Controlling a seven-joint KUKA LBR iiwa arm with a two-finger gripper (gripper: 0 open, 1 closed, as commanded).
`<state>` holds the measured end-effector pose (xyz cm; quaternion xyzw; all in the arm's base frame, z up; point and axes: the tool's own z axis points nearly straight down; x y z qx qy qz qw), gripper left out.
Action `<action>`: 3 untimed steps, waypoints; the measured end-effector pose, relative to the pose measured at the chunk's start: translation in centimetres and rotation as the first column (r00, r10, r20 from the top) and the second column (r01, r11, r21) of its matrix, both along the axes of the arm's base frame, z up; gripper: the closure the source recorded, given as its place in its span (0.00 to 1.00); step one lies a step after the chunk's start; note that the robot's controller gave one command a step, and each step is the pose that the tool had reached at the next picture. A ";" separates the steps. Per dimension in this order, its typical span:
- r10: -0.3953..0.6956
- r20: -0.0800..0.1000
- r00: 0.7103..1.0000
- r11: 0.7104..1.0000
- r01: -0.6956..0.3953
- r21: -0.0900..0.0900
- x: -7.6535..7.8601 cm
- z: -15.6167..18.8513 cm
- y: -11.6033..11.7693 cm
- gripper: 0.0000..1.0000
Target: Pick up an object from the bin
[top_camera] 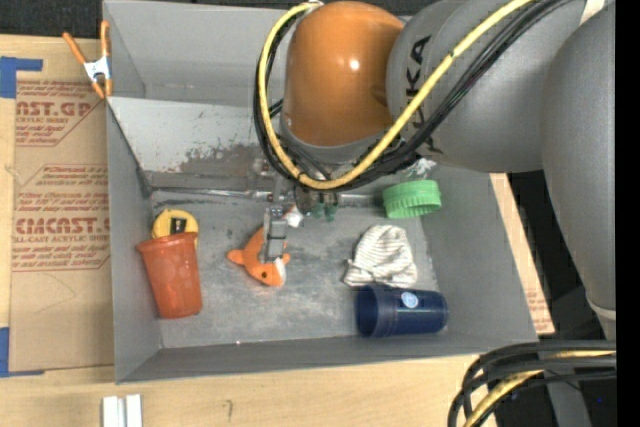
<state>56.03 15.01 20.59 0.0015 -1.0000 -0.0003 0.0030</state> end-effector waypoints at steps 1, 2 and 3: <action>-0.002 0.008 1.000 1.000 0.002 0.001 0.2 0.5 -0.1 0.00; 0.113 0.011 0.994 0.994 -0.113 0.000 0.7 -6.5 -2.3 0.00; 0.305 0.006 0.952 0.952 -0.305 0.000 1.5 -7.7 -3.7 0.00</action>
Offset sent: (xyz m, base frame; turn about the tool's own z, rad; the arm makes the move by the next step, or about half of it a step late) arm 0.0106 -0.0453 -0.1359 -0.2215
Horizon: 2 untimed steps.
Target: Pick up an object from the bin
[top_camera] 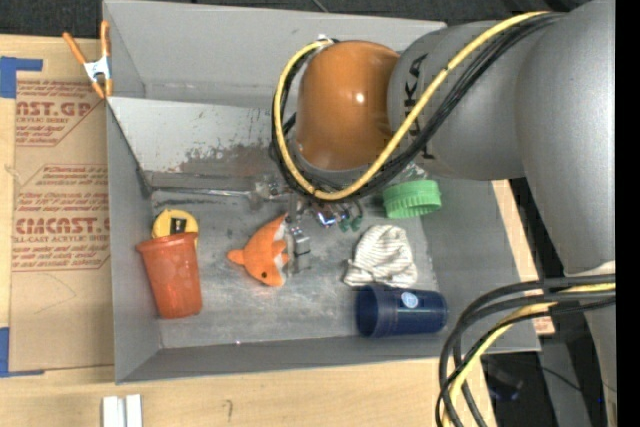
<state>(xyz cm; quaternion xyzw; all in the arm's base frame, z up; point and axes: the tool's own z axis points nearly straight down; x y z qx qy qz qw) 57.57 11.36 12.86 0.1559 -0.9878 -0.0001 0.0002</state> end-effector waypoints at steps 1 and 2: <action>-0.094 0.002 0.996 0.996 0.094 0.002 0.0 -0.4 -1.0 0.00; 0.220 0.004 0.975 0.975 -0.220 0.000 0.7 -5.2 -1.0 0.00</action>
Offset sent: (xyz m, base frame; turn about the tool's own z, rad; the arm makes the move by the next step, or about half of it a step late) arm 0.0079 -0.0104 -0.0586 -0.2286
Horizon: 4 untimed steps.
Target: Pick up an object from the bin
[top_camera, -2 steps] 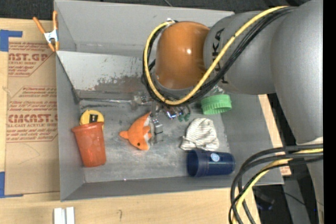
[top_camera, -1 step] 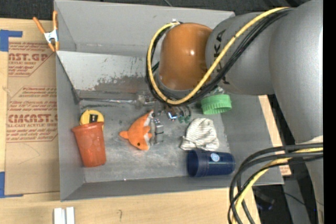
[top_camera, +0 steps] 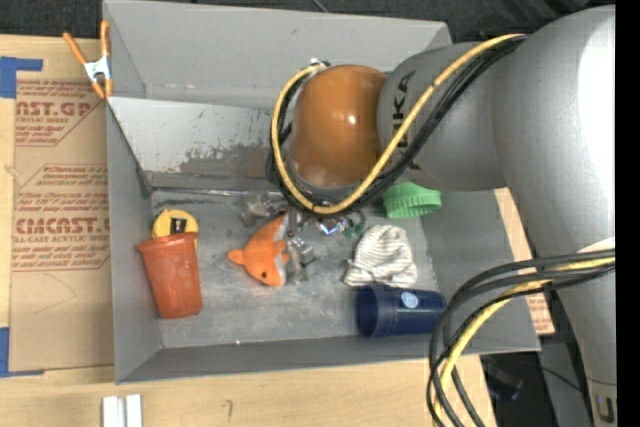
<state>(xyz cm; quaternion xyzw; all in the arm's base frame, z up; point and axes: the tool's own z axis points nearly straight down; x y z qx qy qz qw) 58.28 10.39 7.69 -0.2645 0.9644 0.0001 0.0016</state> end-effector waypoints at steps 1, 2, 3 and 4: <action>-0.078 -0.001 0.997 0.997 0.078 0.002 0.6 -1.0 -0.3 1.00; -0.090 -0.001 0.996 0.996 0.090 0.002 0.7 -0.7 -0.3 1.00; -0.090 -0.003 0.996 0.996 0.090 0.002 0.6 -0.5 -0.3 1.00; -0.088 -0.004 0.996 0.996 0.088 0.001 0.6 0.5 -0.3 1.00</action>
Offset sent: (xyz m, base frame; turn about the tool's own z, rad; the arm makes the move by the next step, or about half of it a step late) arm 0.0000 0.0000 0.0000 0.0000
